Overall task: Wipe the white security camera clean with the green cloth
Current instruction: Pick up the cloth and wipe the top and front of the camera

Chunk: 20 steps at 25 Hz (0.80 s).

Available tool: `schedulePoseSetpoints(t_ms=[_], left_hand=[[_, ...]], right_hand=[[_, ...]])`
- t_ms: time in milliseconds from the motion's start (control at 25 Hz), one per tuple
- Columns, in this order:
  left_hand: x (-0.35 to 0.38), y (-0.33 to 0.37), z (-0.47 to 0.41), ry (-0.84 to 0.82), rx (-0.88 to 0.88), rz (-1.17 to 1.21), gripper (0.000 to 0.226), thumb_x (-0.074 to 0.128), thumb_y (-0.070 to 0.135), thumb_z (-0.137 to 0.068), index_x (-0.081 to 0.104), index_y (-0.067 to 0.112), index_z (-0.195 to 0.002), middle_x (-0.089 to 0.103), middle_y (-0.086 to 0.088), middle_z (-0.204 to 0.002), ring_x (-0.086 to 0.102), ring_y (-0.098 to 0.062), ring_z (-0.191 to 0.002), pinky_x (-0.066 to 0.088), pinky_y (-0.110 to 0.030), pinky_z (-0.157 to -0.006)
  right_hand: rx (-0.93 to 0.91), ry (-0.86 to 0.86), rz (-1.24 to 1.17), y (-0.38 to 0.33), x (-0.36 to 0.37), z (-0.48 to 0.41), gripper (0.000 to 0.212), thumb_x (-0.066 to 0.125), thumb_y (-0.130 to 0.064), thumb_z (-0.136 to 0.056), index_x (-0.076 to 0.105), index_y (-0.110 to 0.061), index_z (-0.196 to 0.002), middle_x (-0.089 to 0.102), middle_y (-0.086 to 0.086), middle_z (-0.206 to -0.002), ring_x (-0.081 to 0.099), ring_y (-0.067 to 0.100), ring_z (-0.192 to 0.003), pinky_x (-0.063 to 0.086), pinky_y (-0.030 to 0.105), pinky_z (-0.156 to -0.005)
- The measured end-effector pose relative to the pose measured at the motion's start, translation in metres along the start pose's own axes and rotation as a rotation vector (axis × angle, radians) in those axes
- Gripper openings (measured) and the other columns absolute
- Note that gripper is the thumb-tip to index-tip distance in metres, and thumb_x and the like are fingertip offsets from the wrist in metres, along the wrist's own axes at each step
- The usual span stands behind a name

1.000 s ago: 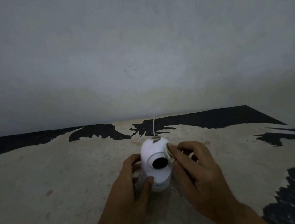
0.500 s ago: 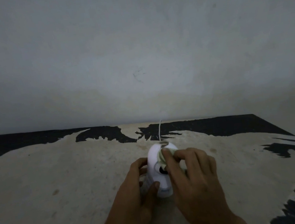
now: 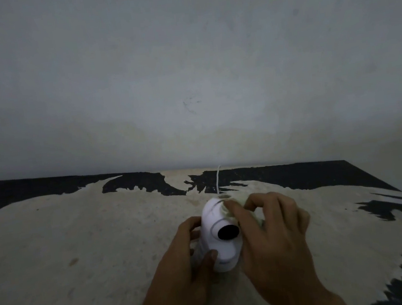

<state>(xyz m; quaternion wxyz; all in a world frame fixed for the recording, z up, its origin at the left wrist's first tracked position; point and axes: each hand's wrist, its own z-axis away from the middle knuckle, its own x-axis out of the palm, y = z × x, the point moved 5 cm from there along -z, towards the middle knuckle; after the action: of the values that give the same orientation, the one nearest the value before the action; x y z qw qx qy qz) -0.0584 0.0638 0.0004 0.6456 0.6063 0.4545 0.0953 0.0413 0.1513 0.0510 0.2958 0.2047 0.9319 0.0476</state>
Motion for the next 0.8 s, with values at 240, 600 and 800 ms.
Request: schedulePoseSetpoints(t_ms=[240, 600, 800], left_hand=[[-0.005, 0.002, 0.0, 0.053, 0.041, 0.077, 0.042, 0.056, 0.016, -0.089, 0.027, 0.036, -0.111, 0.038, 0.03, -0.085, 0.041, 0.021, -0.066, 0.035, 0.008, -0.062], [0.0, -0.007, -0.007, 0.036, -0.03, -0.046, 0.046, 0.05, 0.032, -0.092, 0.031, 0.021, -0.132, 0.051, 0.005, -0.125, 0.049, -0.009, -0.116, 0.041, -0.011, -0.087], [-0.001, -0.003, -0.004, 0.091, 0.002, -0.009, 0.051, 0.06, 0.027, -0.086, 0.03, 0.03, -0.127, 0.044, 0.03, -0.112, 0.05, 0.017, -0.093, 0.043, -0.002, -0.075]], right_hand=[[-0.137, -0.081, -0.015, -0.025, 0.007, 0.008, 0.048, 0.047, -0.038, -0.079, 0.045, -0.025, -0.126, 0.041, 0.004, -0.109, 0.042, 0.026, -0.101, 0.03, 0.037, -0.083], [-0.095, -0.085, -0.002, -0.024, 0.005, 0.008, 0.047, 0.042, -0.035, -0.08, 0.05, -0.025, -0.125, 0.042, 0.006, -0.109, 0.043, 0.027, -0.101, 0.03, 0.038, -0.082], [0.056, -0.04, -0.039, 0.001, 0.001, 0.006, 0.046, 0.042, -0.041, -0.087, 0.054, -0.018, -0.124, 0.043, 0.007, -0.106, 0.043, 0.027, -0.099, 0.03, 0.034, -0.077]])
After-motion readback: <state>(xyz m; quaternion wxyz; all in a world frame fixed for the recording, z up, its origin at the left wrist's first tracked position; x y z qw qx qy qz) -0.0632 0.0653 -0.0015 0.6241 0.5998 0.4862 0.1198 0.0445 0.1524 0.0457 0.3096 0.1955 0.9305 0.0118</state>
